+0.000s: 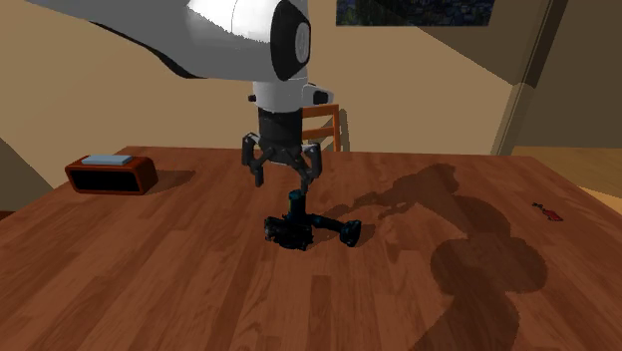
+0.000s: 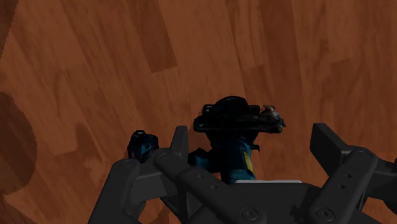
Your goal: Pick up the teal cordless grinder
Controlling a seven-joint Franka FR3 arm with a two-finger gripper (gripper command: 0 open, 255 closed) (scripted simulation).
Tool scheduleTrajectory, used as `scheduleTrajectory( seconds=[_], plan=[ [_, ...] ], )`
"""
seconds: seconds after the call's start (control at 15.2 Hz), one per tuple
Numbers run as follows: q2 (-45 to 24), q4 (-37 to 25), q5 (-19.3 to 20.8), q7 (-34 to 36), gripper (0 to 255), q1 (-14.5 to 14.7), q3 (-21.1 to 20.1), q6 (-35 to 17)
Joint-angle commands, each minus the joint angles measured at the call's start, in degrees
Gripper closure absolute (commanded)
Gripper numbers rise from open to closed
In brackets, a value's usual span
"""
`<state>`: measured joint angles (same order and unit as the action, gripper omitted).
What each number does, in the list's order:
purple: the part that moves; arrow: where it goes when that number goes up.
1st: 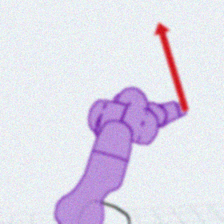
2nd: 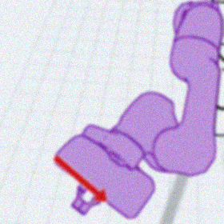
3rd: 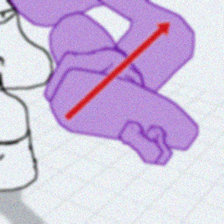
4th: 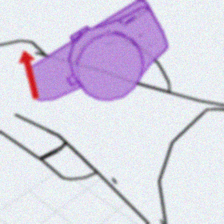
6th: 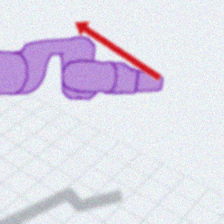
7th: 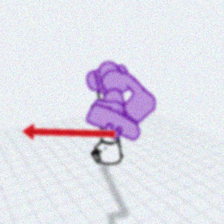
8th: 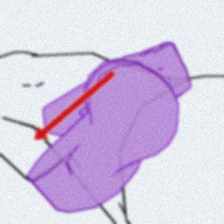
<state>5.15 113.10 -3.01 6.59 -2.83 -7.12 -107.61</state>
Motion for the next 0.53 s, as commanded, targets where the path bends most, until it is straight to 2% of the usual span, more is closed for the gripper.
scheduleTrajectory(
  seconds=[0.0,0.46],
  plan=[
    [-4.08,-2.71,0.74,0.81,0,0.02,-0.2,-1.24],
    [-20.08,-16.94,3.69,3.5,0,0.67,-0.15,-2.49]
  ],
)
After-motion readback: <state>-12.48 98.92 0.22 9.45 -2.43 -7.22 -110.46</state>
